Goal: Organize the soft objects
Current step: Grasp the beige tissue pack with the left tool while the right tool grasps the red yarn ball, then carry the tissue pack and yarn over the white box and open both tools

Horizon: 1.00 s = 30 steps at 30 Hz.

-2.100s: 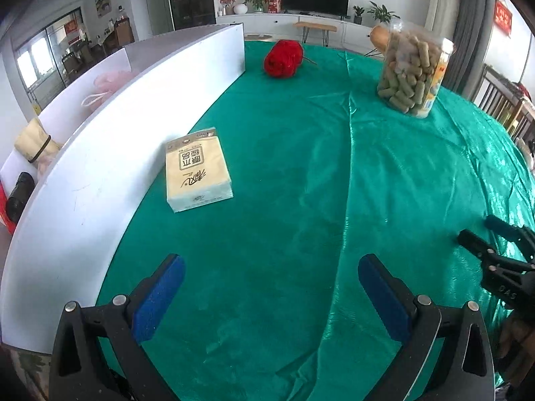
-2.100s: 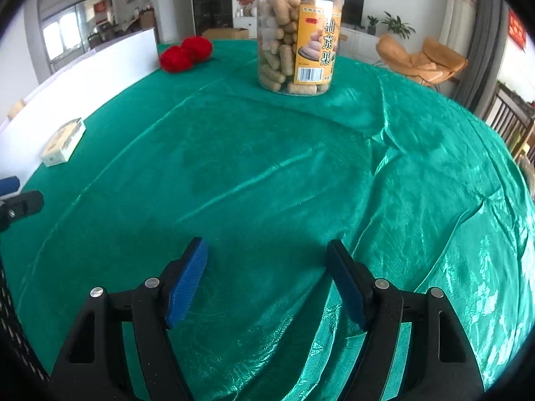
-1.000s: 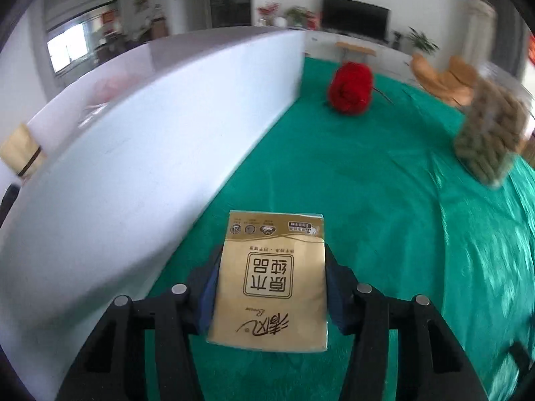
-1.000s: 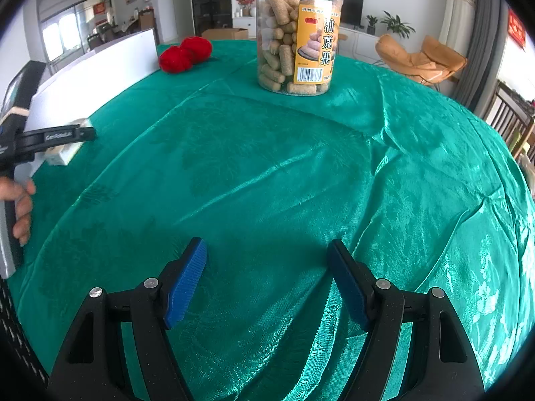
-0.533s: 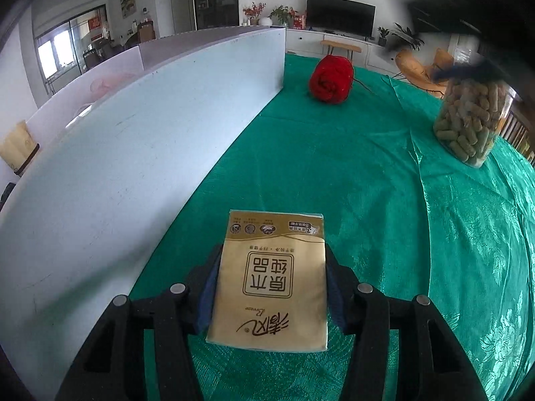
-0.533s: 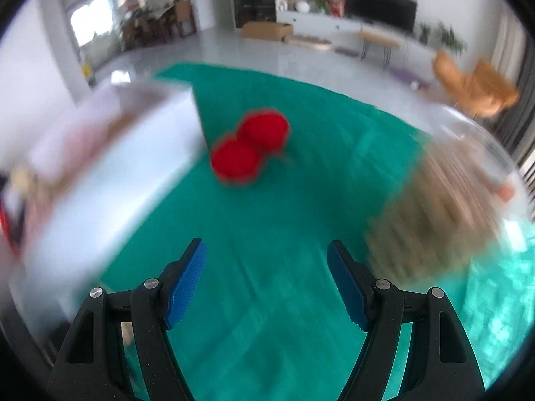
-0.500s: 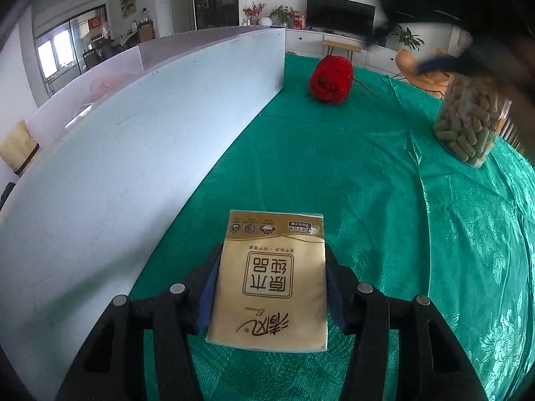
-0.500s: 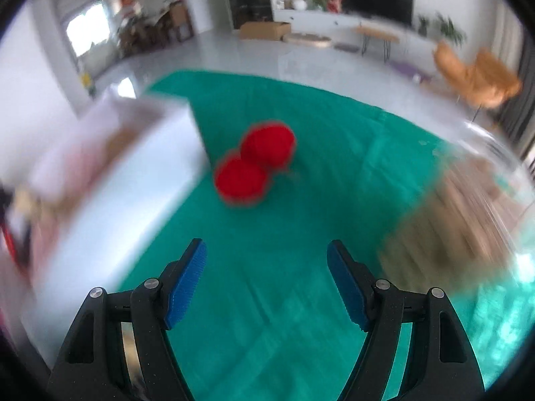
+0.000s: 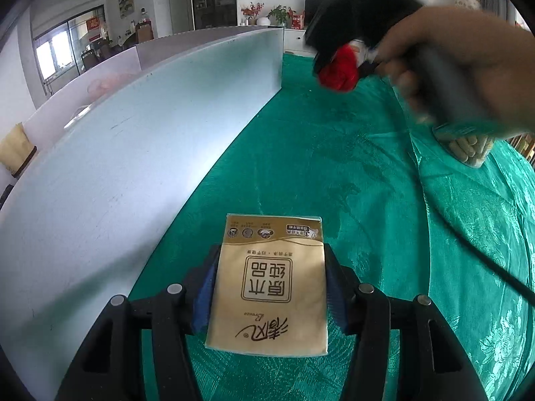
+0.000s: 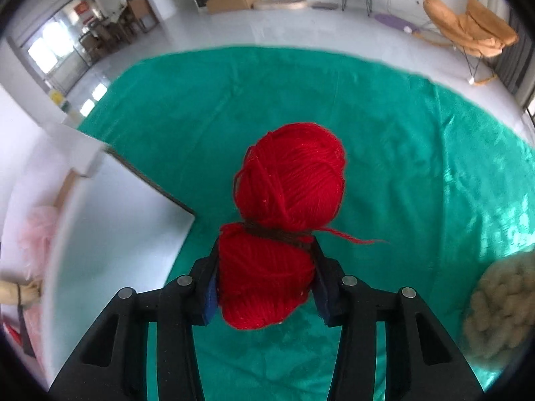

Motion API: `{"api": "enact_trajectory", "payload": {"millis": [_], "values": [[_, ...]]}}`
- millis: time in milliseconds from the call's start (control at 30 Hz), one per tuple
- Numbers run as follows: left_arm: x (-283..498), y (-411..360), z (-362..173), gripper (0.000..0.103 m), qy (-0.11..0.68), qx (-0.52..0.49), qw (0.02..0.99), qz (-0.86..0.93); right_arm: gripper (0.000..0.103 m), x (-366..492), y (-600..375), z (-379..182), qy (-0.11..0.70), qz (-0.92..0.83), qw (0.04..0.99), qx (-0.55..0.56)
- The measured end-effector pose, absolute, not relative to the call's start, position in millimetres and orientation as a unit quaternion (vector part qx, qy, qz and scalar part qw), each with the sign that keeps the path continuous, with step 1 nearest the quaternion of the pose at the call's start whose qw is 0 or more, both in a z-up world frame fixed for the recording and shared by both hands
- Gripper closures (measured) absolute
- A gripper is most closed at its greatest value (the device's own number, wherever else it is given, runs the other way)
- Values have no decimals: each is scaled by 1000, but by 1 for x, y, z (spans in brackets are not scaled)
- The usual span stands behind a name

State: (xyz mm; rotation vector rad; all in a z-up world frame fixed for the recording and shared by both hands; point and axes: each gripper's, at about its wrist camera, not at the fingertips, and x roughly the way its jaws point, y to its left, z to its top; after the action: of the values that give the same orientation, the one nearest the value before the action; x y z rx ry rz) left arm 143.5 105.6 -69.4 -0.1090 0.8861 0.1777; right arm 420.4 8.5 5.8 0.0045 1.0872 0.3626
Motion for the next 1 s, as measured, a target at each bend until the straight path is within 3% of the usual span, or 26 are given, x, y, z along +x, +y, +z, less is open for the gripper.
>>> {"api": "enact_trajectory", "payload": {"millis": [367,633,800,1000], "values": [[148,105,-68,49,428,-53,898,82,56,408,-174,166,419,88,903,2],[154,112,-54,50,439,-101,891,61,55,386,-322,118,485,-8,873,58],[170,116,1,50,406,-131,904,38,55,380,-297,153,463,48,884,40],[170,143,57,50,378,-147,913,41,55,370,-183,167,474,144,868,-41]]}}
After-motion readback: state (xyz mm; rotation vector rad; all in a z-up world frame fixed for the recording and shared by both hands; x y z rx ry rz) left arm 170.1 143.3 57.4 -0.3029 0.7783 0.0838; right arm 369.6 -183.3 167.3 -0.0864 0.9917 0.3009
